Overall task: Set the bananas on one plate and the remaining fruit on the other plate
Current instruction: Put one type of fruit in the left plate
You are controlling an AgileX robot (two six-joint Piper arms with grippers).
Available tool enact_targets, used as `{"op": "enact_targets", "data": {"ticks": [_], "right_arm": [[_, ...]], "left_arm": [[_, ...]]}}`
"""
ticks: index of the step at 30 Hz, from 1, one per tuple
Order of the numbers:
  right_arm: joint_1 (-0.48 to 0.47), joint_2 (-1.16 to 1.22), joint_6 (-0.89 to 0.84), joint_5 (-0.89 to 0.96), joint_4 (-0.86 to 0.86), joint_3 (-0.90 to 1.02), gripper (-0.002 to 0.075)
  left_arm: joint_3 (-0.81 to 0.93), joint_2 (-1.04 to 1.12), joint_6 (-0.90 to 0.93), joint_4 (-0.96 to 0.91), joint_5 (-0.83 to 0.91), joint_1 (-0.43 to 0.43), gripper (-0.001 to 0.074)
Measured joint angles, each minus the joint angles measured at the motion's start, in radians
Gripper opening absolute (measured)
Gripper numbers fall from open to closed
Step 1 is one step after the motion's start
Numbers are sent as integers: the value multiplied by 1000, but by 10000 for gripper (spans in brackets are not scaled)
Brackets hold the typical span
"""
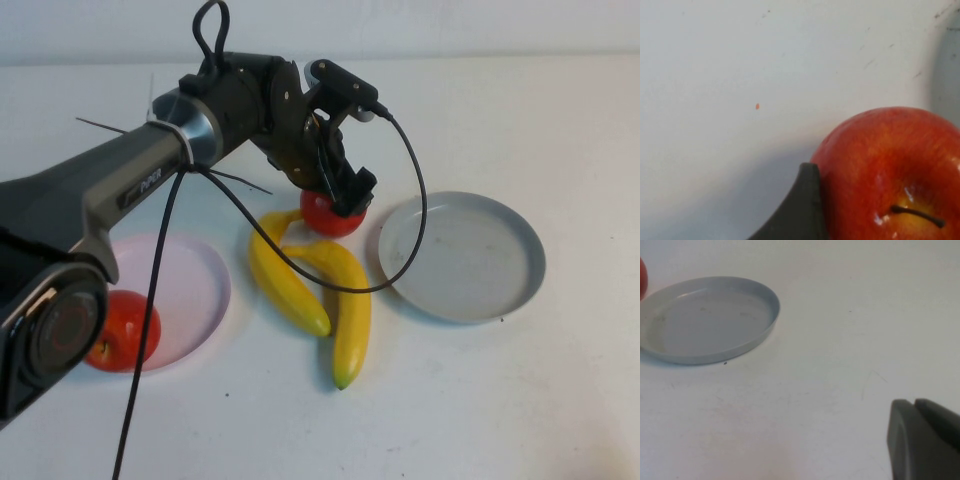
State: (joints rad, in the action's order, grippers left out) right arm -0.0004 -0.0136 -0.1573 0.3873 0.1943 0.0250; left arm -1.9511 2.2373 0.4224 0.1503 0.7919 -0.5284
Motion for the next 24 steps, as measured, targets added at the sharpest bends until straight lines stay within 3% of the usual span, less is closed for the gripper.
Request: {"op": "enact_targets", "data": {"ticks": [4, 8, 16, 24], "right_arm": [[0, 0, 0, 0, 0, 0, -17], [0, 0, 0, 0, 0, 0, -17], [0, 0, 0, 0, 0, 0, -17], [0, 0, 0, 0, 0, 0, -17]], "left_arm": [[0, 0, 0, 0, 8, 0, 659], [0, 0, 0, 0, 10, 0, 585], [0, -16, 0, -2, 39, 0, 585], [0, -175, -78, -60, 247, 11, 585]]}}
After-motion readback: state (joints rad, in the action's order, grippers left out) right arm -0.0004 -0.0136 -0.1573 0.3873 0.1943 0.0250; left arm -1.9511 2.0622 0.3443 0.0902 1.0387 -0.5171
